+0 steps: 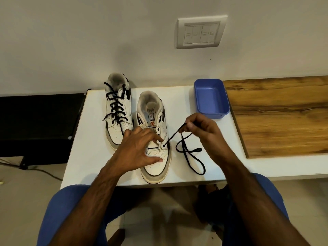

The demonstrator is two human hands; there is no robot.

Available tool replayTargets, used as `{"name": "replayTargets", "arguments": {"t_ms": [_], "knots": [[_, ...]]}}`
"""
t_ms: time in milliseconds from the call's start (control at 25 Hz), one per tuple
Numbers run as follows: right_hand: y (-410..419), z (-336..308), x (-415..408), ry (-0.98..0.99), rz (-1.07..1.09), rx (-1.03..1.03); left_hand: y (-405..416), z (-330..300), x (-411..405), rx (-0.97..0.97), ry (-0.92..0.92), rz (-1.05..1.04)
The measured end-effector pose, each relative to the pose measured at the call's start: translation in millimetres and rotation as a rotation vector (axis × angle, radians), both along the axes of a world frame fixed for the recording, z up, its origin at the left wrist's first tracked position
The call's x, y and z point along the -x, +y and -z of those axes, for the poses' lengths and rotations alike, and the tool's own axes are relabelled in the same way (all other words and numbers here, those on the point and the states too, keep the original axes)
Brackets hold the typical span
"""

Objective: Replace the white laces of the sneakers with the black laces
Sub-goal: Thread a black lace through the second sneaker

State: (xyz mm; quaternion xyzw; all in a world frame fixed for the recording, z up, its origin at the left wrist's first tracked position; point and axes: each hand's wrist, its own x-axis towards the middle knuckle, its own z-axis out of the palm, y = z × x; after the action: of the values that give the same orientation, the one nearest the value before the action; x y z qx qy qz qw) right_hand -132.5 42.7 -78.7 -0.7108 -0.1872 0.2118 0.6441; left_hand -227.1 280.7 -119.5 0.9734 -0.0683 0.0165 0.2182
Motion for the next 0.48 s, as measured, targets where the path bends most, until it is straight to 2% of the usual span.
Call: {"name": "replayTargets", "arguments": {"t_ms": [40,120,200,280,320,360,480], "knots": [[-6,-4,-4,0.049,0.013,-0.121,0,0,0,0.008,0.002,-0.001],[-7,-4,-7,0.15,0.026,-0.225,0,1,1,0.022,-0.002,0.001],[-2,1,-5,0.204,0.036,-0.185,-1,2,2,0.026,-0.007,0.005],[1,4,-4,0.135,-0.006,-0.03,-2,2,3,0.018,-0.009,0.0],[1,4,-3,0.122,-0.034,-0.033,-2,1,3,0.01,-0.009,-0.004],[0,2,-4,0.146,-0.045,-0.142,-2,1,3,0.006,-0.011,-0.004],[-11,-16,-10,0.385,0.023,-0.783,-2,0,3,0.014,-0.002,-0.003]]}}
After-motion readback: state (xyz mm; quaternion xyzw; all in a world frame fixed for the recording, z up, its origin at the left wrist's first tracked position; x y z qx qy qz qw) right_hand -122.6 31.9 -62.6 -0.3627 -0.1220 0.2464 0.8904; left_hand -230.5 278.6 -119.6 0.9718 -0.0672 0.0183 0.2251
